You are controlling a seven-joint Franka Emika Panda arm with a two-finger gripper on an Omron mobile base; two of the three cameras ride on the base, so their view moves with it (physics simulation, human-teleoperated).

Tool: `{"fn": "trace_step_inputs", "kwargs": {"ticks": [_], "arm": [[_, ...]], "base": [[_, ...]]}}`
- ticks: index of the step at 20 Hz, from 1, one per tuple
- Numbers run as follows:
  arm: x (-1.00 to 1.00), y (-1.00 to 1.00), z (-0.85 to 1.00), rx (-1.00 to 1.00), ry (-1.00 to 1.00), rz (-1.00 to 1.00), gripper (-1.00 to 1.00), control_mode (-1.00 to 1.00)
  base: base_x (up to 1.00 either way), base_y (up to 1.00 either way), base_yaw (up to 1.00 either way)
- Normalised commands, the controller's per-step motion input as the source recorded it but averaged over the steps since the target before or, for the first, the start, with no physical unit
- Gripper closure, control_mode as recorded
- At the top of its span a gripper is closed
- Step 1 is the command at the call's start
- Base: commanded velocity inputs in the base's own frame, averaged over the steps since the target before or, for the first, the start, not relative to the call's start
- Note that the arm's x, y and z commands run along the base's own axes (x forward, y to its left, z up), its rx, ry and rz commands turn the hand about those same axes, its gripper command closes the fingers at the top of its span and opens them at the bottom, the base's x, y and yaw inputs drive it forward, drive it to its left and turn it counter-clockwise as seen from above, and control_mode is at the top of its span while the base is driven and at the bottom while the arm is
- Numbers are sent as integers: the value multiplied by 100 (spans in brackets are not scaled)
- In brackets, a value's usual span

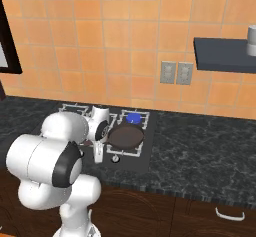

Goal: Turn off the rear right burner of the stove.

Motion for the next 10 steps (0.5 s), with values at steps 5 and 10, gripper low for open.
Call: {"fn": "trace_step_inputs", "kwargs": {"ticks": [5, 10], "arm": [[-24, 0, -24, 0, 0, 0, -100, -100], [-19, 6, -31, 0, 0, 0, 100, -100]], "base": [[0, 0, 0], [0, 0, 0]]}}
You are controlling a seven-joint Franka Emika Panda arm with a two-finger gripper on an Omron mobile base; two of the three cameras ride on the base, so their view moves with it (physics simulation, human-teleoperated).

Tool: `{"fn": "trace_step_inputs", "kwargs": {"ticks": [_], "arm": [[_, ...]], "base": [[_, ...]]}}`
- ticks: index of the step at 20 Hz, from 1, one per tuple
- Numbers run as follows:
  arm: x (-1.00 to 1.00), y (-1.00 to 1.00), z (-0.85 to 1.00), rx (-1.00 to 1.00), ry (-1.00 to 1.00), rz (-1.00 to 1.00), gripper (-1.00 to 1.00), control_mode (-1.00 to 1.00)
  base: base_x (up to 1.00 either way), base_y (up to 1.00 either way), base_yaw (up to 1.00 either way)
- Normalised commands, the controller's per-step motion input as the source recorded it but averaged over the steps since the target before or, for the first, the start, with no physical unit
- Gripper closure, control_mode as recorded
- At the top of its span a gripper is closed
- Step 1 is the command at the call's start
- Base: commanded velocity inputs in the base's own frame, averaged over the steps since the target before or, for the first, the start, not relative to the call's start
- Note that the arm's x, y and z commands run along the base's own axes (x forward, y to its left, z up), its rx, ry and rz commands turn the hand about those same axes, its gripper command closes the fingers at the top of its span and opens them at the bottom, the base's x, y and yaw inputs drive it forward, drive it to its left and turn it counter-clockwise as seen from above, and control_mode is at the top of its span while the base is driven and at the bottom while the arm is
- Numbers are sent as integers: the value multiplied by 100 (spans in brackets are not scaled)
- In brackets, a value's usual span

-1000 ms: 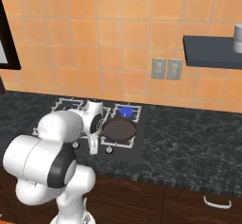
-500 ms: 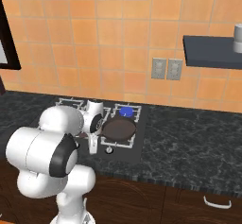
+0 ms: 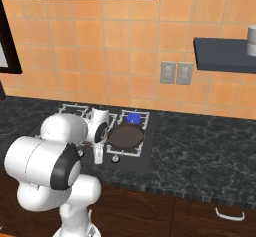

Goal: Turn off the rear right burner of the stove.

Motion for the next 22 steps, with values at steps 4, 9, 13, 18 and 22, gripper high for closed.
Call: {"fn": "trace_step_inputs", "kwargs": {"ticks": [4, 9, 13, 18, 22], "arm": [[-6, 7, -25, 0, 0, -1, 100, -100], [-4, 5, -22, 0, 0, 0, 100, -100], [-11, 4, -19, 1, 0, 0, 100, -100], [-23, 0, -18, 1, -1, -3, 100, -100], [-28, 0, -18, 0, -1, -7, 100, -100]], "base": [[0, 0, 0], [0, 0, 0], [0, 0, 0], [0, 0, 0], [0, 0, 0]]}}
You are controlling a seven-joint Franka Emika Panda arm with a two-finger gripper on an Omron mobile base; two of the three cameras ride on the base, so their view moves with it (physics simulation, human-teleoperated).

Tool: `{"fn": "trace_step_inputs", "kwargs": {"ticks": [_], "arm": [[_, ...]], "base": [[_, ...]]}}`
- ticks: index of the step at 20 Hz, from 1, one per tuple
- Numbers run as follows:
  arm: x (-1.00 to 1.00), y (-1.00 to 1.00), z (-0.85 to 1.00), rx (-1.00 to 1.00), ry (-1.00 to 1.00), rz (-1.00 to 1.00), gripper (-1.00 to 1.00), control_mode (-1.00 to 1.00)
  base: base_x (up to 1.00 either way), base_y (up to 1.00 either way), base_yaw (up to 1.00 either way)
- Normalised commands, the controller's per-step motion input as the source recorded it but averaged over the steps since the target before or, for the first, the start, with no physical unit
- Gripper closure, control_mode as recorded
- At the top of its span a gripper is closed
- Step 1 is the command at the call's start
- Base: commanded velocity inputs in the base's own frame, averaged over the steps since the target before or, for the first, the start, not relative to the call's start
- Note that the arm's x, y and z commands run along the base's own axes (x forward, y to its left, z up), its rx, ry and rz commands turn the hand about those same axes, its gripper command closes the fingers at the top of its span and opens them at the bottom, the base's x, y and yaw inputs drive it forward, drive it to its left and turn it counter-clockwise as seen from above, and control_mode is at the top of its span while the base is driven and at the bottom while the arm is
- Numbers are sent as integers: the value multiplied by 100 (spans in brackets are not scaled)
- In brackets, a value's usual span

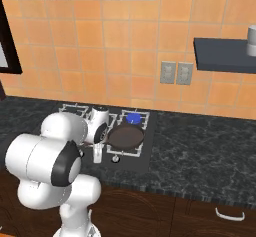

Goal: Turn off the rear right burner of the stove.

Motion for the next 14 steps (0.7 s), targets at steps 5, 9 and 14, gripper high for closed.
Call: {"fn": "trace_step_inputs", "kwargs": {"ticks": [5, 9, 14], "arm": [[-23, 1, -8, 0, 0, -21, 100, -100], [-29, 0, -7, 0, 0, -28, 100, -100], [-23, 1, -5, 0, 0, -28, 100, -100]], "base": [[0, 0, 0], [0, 0, 0], [0, 0, 0]]}}
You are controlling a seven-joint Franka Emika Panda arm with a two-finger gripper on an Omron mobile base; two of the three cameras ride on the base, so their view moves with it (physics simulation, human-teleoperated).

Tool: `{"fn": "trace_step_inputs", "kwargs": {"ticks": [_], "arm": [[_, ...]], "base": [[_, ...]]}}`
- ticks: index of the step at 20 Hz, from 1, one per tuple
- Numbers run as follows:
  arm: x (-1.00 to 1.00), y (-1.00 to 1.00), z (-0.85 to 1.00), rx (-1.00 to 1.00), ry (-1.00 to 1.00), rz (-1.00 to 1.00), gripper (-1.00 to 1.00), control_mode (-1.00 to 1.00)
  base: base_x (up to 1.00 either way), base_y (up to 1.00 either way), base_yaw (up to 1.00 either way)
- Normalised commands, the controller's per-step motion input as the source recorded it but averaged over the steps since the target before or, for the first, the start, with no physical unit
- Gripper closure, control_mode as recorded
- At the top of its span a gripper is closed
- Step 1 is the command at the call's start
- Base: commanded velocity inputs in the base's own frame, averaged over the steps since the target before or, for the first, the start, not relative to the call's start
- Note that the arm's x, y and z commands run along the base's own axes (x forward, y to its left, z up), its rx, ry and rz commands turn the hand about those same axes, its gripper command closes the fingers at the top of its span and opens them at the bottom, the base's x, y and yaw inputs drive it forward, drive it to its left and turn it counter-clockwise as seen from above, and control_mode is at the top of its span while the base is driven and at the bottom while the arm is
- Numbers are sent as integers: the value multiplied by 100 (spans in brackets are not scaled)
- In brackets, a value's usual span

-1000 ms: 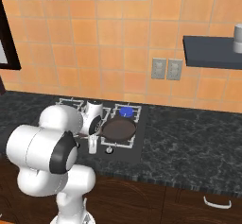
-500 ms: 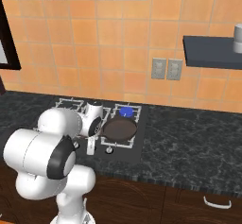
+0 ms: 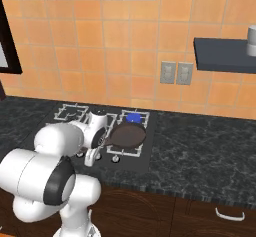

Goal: Turn off the rear right burner of the stove.

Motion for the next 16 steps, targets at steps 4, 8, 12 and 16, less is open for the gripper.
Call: {"fn": "trace_step_inputs", "kwargs": {"ticks": [4, 8, 12, 16], "arm": [[-3, 4, 0, 0, 0, -26, 100, -100], [0, 3, 0, 1, 2, -27, 100, -100], [0, 2, 0, 2, 6, -27, 100, -100], [0, 1, 0, 3, 4, -27, 100, -100]], "base": [[0, 0, 0], [0, 0, 0], [0, 0, 0], [0, 0, 0]]}}
